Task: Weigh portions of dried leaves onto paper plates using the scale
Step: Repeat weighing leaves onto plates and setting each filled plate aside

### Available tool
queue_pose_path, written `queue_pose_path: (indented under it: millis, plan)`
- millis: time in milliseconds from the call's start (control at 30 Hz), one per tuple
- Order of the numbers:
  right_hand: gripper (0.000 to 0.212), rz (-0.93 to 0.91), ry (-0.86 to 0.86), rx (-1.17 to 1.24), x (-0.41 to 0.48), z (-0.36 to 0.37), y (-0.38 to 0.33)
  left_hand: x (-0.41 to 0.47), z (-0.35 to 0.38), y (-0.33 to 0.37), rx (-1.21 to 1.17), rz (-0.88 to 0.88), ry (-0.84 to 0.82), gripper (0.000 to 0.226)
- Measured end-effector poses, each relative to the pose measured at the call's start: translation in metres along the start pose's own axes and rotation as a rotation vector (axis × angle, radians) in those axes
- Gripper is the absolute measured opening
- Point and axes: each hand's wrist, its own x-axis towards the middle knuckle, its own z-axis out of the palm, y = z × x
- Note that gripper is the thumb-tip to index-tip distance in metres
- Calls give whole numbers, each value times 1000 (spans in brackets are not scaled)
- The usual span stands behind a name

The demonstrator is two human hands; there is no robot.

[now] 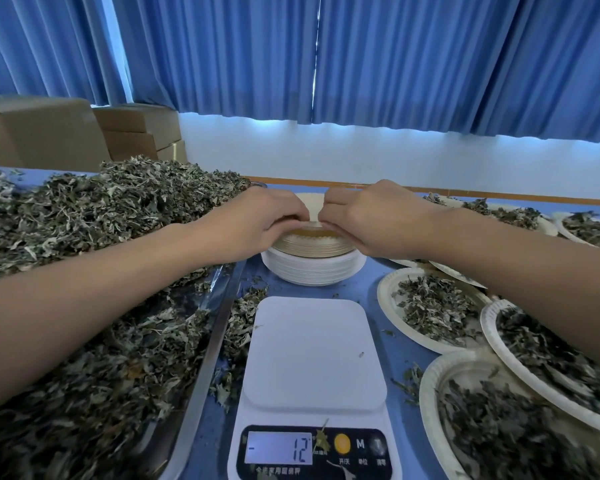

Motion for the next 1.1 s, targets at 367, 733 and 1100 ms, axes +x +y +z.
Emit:
queue_pose_path:
  millis: [367, 733, 1100]
  plan:
    - [32, 164, 70, 570, -2, 22, -7, -5, 12, 1, -49, -9, -62, 17]
    - [19, 199, 123, 799, 0, 33, -4, -4, 17, -4, -71, -18, -40, 16]
    - [24, 208, 97, 810, -3, 19, 3, -4, 2, 2, -82, 3, 16, 16]
